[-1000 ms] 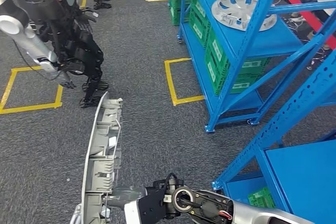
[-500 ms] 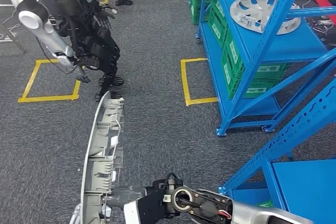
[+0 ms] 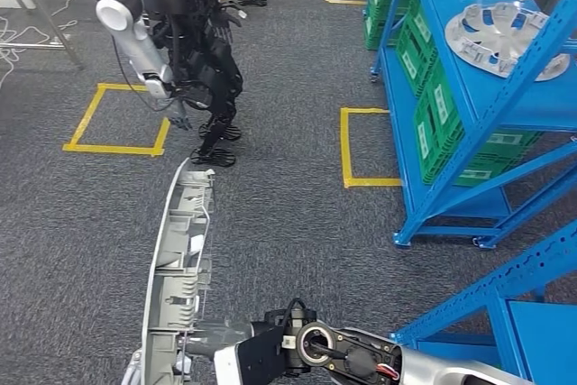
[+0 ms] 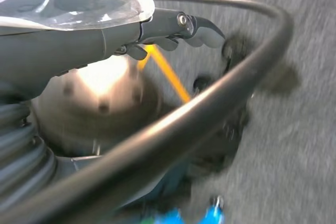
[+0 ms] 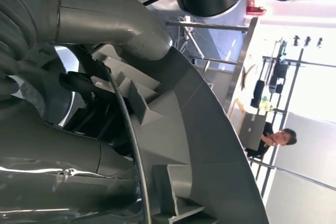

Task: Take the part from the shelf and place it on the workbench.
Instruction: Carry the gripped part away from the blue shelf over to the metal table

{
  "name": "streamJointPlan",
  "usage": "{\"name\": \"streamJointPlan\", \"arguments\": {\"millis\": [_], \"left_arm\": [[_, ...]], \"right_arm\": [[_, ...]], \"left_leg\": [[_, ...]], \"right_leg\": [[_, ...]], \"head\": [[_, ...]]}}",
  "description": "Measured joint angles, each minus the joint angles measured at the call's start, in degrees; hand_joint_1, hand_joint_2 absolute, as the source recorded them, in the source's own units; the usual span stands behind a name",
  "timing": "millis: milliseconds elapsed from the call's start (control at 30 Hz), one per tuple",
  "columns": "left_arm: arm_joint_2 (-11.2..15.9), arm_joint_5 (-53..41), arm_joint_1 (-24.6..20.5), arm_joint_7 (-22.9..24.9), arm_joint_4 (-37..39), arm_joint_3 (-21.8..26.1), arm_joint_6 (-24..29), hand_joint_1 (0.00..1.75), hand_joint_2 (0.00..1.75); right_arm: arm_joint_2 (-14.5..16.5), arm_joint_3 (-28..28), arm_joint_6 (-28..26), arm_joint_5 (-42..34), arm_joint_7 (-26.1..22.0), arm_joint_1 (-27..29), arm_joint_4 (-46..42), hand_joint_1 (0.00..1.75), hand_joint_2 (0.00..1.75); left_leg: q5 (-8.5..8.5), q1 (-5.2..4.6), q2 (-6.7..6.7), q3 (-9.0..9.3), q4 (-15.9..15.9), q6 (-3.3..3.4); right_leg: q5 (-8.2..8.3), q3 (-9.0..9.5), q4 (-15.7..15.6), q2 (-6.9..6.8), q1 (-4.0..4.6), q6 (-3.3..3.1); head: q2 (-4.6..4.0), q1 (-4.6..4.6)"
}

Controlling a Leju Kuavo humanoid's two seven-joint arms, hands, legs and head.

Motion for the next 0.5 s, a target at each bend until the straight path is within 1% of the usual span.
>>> {"name": "streamJointPlan", "arguments": {"millis": [33,67,100,133,167,200,233,267,300,333,367,400,433,467,500], "left_arm": [[0.09,-0.11,-0.05,0.11,0.00,-0.89,0.04,0.00,1.75],[0.16,-0.15,-0.08,0.19,0.00,-1.68,0.06,0.00,1.75],[0.22,-0.20,-0.10,0.29,0.00,-2.37,0.07,0.00,1.75],[0.30,-0.39,-0.11,0.54,0.00,-2.96,0.10,0.00,1.75],[0.40,-0.72,-0.14,0.91,0.00,-3.51,0.15,0.00,1.75],[0.50,-1.21,-0.16,1.43,0.00,-4.11,0.18,0.00,1.75],[0.65,-1.80,-0.24,1.99,0.00,-4.76,0.20,0.00,1.75],[0.80,-2.28,-0.33,2.45,0.00,-5.37,0.17,0.00,1.75],[1.00,-2.63,-0.38,2.82,0.00,-5.90,0.13,0.00,1.75],[1.21,-2.82,-0.40,3.04,0.00,-6.37,0.08,0.00,1.75],[1.41,-2.91,-0.36,3.17,0.00,-6.81,0.01,0.00,1.75],[1.60,-2.93,-0.30,3.26,-0.01,-7.21,-0.06,0.00,1.75],[1.71,-2.96,-0.28,3.32,-0.01,-7.58,-0.15,0.00,1.75],[1.78,-2.99,-0.31,3.35,-0.01,-7.92,-0.26,0.00,1.75],[1.79,-3.03,-0.35,3.37,-0.01,-8.22,-0.38,0.00,1.75]], "right_arm": [[-0.01,-0.01,-0.02,0.00,0.00,0.07,-0.02,1.75,1.75],[-0.02,-0.01,-0.03,0.00,0.01,0.16,-0.01,1.75,1.75],[-0.03,-0.01,-0.04,0.00,0.03,0.25,-0.01,1.75,1.75],[-0.04,0.00,-0.04,-0.02,0.07,0.31,-0.01,1.75,1.75],[-0.04,0.01,-0.04,-0.04,0.11,0.32,-0.02,1.75,1.75],[-0.04,0.01,-0.03,-0.09,0.17,0.30,-0.02,1.75,1.75],[-0.04,0.01,-0.03,-0.17,0.22,0.27,-0.03,1.75,1.75],[-0.04,0.02,-0.03,-0.28,0.25,0.24,-0.04,1.75,1.75],[-0.04,0.02,-0.02,-0.38,0.30,0.22,-0.05,1.75,1.75],[-0.04,0.04,-0.02,-0.47,0.32,0.21,-0.05,1.75,1.75],[-0.03,0.05,-0.02,-0.51,0.34,0.20,-0.05,1.75,1.75],[-0.03,0.06,-0.01,-0.51,0.37,0.19,-0.06,1.75,1.75],[-0.02,0.07,-0.02,-0.53,0.37,0.17,-0.07,1.75,1.75],[-0.02,0.05,-0.05,-0.55,0.37,0.15,-0.08,1.75,1.75],[-0.02,0.03,-0.10,-0.58,0.39,0.15,-0.08,1.75,1.75]], "left_leg": [[-0.02,-0.06,-0.32,0.01,0.02,0.15],[-0.02,-0.11,-0.73,0.02,0.04,0.22],[-0.04,-0.13,-1.21,0.06,0.06,0.23],[-0.07,-0.12,-1.75,0.14,0.08,0.21],[-0.11,-0.08,-2.32,0.26,0.10,0.15],[-0.17,-0.02,-2.88,0.37,0.10,0.04],[-0.20,-0.03,-3.42,0.37,0.17,-0.16],[-0.17,-0.01,-3.90,0.25,0.23,-0.44],[-0.06,0.00,-4.34,0.04,0.23,-0.78],[0.15,0.03,-4.76,-0.17,0.12,-1.19],[0.40,0.10,-5.17,-0.31,-0.06,-1.61],[0.39,0.14,-5.04,-0.43,-0.04,-1.93],[-0.19,0.13,-4.28,-0.86,0.78,-2.21],[-1.40,0.09,-3.23,-1.85,2.82,-2.43],[-3.20,0.09,-2.01,-3.48,6.16,-2.58]], "right_leg": [[-1.79,-1.96,4.22,0.42,0.01,0.02],[-2.82,-3.63,7.58,0.62,0.01,0.01],[-2.78,-4.54,9.17,0.71,0.00,-0.03],[-1.56,-4.37,8.40,0.78,-0.01,-0.12],[0.60,-3.17,5.40,1.02,-0.03,-0.25],[2.94,-1.41,1.13,1.82,-0.10,-0.41],[4.62,0.31,-2.85,2.82,-0.17,-0.55],[5.53,1.57,-5.76,3.69,-0.20,-0.69],[5.70,2.27,-7.22,4.30,-0.16,-0.81],[5.55,2.53,-7.54,4.25,-0.03,-0.98],[5.66,2.67,-7.78,3.88,-0.03,-1.29],[5.92,2.89,-8.12,3.40,-0.07,-1.64],[6.22,3.03,-8.55,2.89,-0.17,-2.06],[6.49,3.16,-8.97,2.31,-0.26,-2.41],[6.63,3.22,-9.20,1.70,-0.20,-2.61]], "head": [[0.00,0.16],[0.00,0.26],[0.00,0.32],[0.00,0.35],[0.00,0.40],[0.00,0.50],[0.00,0.52],[0.00,0.51],[0.00,0.46],[0.00,0.35],[0.00,0.28],[0.00,0.20],[0.00,-0.08],[0.00,-0.41],[0.00,-0.73]]}}
